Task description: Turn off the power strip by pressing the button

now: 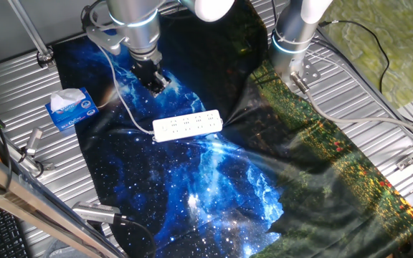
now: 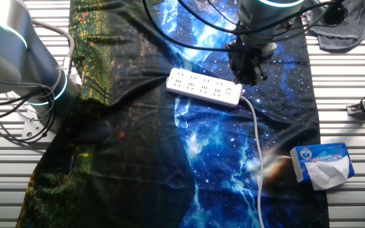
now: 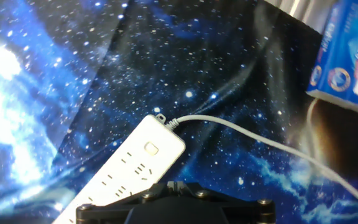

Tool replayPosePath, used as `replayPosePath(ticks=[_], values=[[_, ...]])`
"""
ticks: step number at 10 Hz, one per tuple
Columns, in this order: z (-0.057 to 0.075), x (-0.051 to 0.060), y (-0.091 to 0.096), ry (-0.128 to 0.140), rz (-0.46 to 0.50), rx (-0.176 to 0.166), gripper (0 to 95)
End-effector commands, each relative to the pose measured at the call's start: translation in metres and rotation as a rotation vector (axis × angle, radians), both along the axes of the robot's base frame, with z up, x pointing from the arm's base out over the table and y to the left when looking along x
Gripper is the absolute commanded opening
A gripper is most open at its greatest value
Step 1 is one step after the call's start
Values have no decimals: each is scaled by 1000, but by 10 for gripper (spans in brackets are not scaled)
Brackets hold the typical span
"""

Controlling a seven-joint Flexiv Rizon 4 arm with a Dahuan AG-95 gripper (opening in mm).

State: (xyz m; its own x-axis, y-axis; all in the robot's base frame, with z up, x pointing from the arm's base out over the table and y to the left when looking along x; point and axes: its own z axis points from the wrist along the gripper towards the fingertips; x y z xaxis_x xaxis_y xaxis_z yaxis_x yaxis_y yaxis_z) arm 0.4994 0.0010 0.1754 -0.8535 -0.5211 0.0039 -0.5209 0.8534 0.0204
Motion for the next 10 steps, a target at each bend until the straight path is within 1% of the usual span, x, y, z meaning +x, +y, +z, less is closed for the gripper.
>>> replayPosePath(ticks=[1, 2, 3, 4, 5, 6, 7, 8, 9, 10], values=[[0, 1, 1, -1, 241, 5, 0], [-1, 1, 2, -1, 292, 6, 0], [-2, 2, 4, 0, 306, 7, 0], [-2, 3, 4, 12, 327, 4, 0], [-3, 4, 4, 20, 344, 20, 190], [-4, 4, 4, 21, 352, 26, 190], [-6, 6, 3, 32, 361, 38, 570], [-8, 7, 3, 36, 362, 50, 570], [-13, 8, 3, 34, 358, 66, 570], [-17, 10, 4, 31, 364, 72, 760]])
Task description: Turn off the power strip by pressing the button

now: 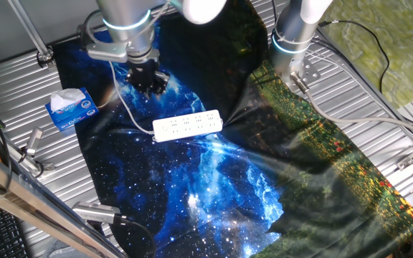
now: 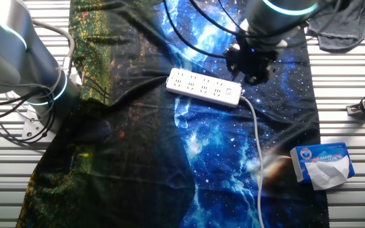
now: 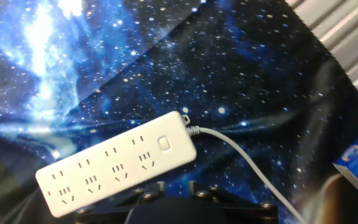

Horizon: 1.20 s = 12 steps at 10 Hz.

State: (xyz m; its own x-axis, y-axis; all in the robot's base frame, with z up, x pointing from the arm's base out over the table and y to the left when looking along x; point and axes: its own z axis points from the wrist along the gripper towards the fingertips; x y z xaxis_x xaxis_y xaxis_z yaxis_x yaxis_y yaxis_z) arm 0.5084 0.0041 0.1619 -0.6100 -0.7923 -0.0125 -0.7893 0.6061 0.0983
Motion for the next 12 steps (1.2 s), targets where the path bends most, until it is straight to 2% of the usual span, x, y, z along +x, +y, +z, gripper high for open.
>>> replayPosePath(ticks=[1, 5, 7, 10, 12], values=[[-9, 2, 3, -11, 3, 9, 760], [-21, 5, 6, -27, 25, 0, 760], [-32, 12, 5, -25, 34, -17, 760], [-54, 31, 4, -22, 25, -19, 760], [-70, 35, 5, -23, 38, -22, 760]])
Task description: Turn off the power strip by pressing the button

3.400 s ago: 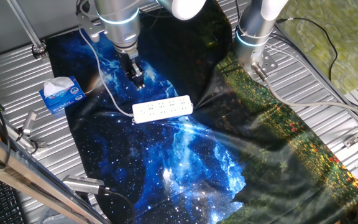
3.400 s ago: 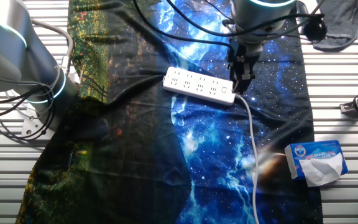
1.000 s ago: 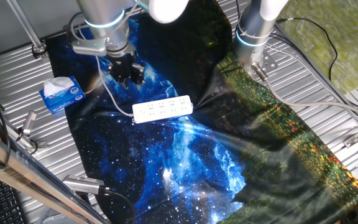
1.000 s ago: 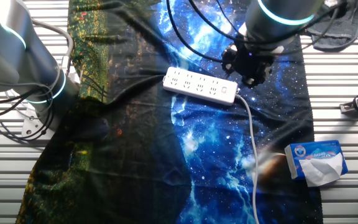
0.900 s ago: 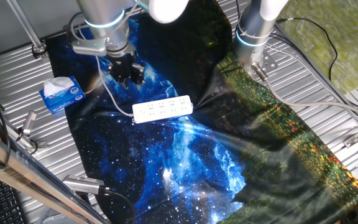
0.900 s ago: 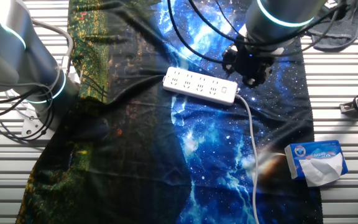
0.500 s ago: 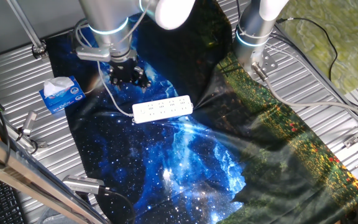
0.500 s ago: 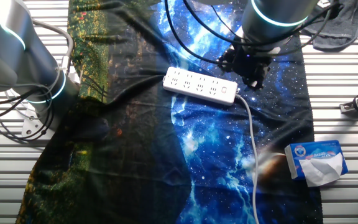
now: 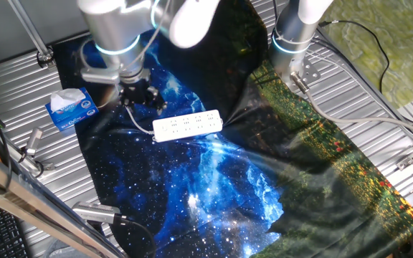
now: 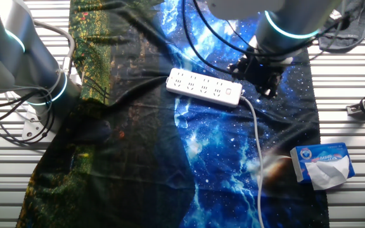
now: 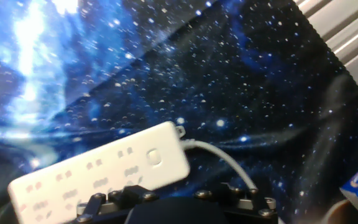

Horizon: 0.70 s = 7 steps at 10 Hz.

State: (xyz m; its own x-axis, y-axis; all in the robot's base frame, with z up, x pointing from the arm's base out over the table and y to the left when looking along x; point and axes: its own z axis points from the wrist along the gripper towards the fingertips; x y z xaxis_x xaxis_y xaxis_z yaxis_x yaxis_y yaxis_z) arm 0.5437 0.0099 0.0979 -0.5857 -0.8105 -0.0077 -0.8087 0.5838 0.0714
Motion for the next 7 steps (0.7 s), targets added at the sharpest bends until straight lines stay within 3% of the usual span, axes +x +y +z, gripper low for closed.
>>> replayPosePath(ticks=[1, 7], values=[[-11, -1, 0, -6, 22, -2, 760], [-48, 1, 9, -10, 53, -6, 760]])
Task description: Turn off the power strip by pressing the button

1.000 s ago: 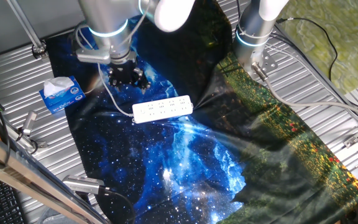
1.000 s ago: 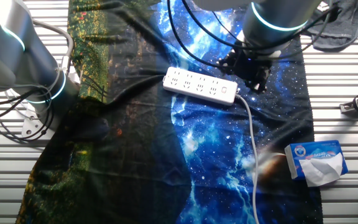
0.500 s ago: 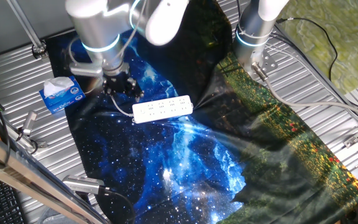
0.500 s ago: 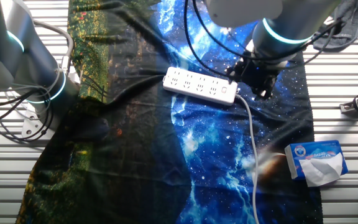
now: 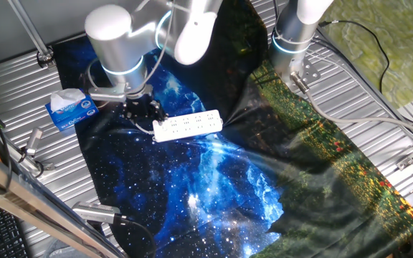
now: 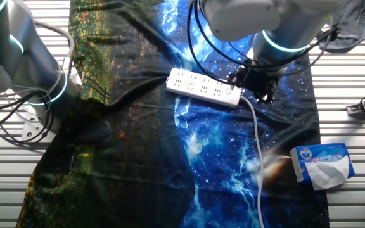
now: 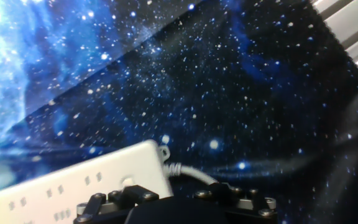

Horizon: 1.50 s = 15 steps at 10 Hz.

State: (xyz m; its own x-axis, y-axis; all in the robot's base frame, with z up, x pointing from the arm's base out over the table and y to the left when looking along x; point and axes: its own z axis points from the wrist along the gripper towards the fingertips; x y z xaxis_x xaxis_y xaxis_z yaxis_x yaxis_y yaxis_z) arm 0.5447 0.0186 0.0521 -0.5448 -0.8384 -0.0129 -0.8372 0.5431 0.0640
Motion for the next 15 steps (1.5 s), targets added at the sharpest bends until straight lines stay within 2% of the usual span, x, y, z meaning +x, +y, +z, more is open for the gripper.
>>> replayPosePath(ticks=[1, 3, 8, 12, 15], values=[[-5, 0, 1, -1, -2, -7, 760], [-8, 1, 2, -5, -1, -18, 760], [-12, -1, 3, -12, 16, -21, 760], [-12, -1, 3, -16, 17, -20, 760], [-8, 0, 2, -8, 31, -23, 760]])
